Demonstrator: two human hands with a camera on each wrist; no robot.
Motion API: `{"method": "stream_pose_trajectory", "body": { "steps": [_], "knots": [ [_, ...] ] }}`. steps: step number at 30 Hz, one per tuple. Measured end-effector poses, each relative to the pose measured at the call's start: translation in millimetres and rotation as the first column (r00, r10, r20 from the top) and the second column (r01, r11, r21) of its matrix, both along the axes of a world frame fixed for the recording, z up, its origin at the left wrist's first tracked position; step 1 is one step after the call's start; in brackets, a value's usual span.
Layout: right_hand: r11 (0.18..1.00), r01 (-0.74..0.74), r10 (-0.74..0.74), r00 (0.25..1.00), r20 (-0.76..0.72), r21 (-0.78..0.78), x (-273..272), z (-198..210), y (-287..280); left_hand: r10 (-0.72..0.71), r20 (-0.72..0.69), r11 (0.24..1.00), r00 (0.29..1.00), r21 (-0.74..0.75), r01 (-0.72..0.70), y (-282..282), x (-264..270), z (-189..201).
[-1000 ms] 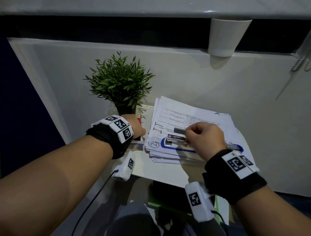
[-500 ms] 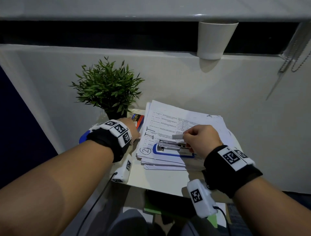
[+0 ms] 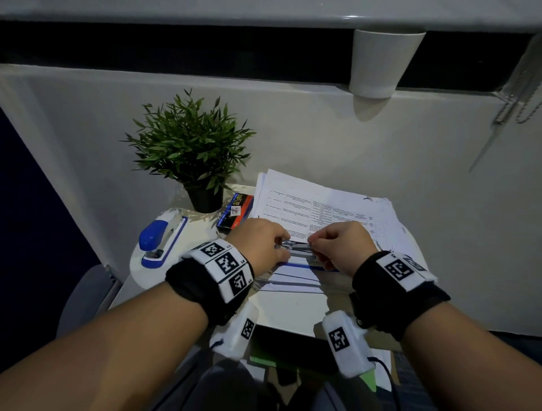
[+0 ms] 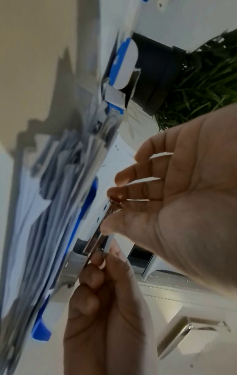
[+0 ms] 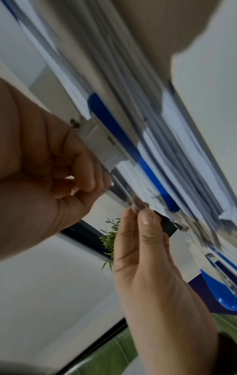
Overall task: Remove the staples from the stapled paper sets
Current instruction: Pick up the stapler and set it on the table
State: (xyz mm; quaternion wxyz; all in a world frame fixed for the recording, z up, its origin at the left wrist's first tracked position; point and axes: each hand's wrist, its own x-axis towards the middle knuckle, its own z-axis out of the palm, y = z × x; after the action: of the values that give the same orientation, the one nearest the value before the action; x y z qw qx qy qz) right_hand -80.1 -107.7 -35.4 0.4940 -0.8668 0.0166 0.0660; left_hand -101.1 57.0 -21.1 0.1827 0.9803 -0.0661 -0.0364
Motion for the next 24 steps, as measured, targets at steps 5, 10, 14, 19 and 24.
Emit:
{"method": "stream_pose_trajectory", "body": {
  "steps": [5, 10, 14, 19, 24],
  "knots": [
    [0.970, -0.070, 0.083, 0.996, 0.045, -0.232, 2.7, 4.7, 5.7, 0.027, 0.023, 0.999, 0.999, -0.022, -0.027, -2.6, 1.7, -0.4],
    [0.940, -0.097, 0.148, 0.980, 0.133, -0.327, 1.2, 9.8, 6.3, 0.024, 0.012, 0.999, 1.000, -0.036, -0.023, -2.0, 2.6, -2.7],
    [0.962, -0.076, 0.114, 0.984, 0.133, -0.263, -1.0, 4.0, 4.1, 0.021, 0.036, 0.998, 0.999, -0.052, -0.019, -0.2, 3.0, -6.7],
    [0.913, -0.123, 0.168, 0.982, 0.082, -0.390, -2.3, 3.4, 6.3, 0.048, 0.019, 0.996, 0.999, -0.079, -0.046, 5.4, 5.5, -7.9],
    [0.874, -0.150, 0.197, 0.979, 0.055, -0.462, -4.0, 8.7, 8.2, 0.202, 0.121, 0.977, 0.972, -0.097, -0.191, 35.4, 17.3, -1.3]
  ]
}}
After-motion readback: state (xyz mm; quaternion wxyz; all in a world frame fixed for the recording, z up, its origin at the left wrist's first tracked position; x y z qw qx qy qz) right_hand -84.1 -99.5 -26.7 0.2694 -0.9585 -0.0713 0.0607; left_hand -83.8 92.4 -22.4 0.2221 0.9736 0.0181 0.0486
